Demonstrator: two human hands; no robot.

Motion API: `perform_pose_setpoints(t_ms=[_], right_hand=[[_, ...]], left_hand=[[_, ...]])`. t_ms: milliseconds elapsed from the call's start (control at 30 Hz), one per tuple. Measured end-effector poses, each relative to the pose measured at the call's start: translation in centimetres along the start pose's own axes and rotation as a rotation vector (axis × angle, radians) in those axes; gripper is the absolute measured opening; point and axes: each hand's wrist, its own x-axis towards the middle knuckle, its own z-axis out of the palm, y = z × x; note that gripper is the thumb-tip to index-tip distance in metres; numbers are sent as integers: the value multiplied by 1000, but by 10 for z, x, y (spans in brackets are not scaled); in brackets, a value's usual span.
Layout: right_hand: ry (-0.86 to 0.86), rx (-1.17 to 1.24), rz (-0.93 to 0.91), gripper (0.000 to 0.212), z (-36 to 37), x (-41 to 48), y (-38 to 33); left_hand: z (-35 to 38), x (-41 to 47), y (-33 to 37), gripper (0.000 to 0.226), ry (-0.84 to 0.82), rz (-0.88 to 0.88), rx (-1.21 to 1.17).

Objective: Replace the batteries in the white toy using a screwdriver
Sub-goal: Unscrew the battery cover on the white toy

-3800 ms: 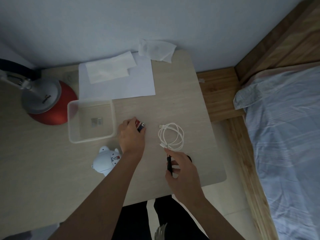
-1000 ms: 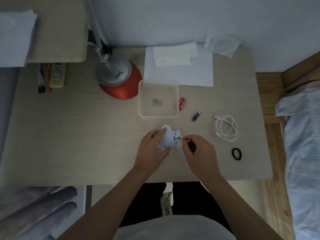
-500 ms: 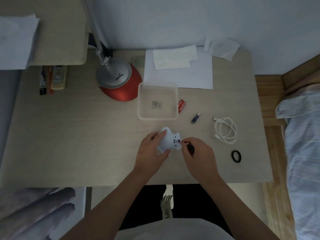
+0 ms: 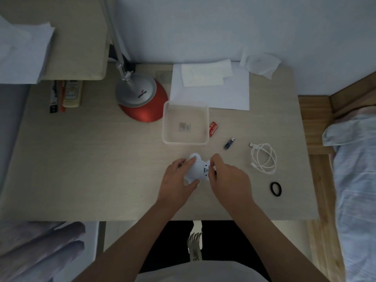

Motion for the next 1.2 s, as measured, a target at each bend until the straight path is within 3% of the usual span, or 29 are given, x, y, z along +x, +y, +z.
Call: perform_pose_setpoints(t_ms=[533,767,1033,1200], right_hand=[[-2,35,-54,18,1,2,10],[44,-13,-54,33,3,9,7],[-26,204,-98,16,0,10,13],[-30,144,-155,10,-2,9,15]], left_hand=[[3,-1,1,72,-7,-9,22],[3,0,1,72,-5,-5,20],[1,0,2,71,-7,-12,19],[2,0,4,71,-6,-15,27]])
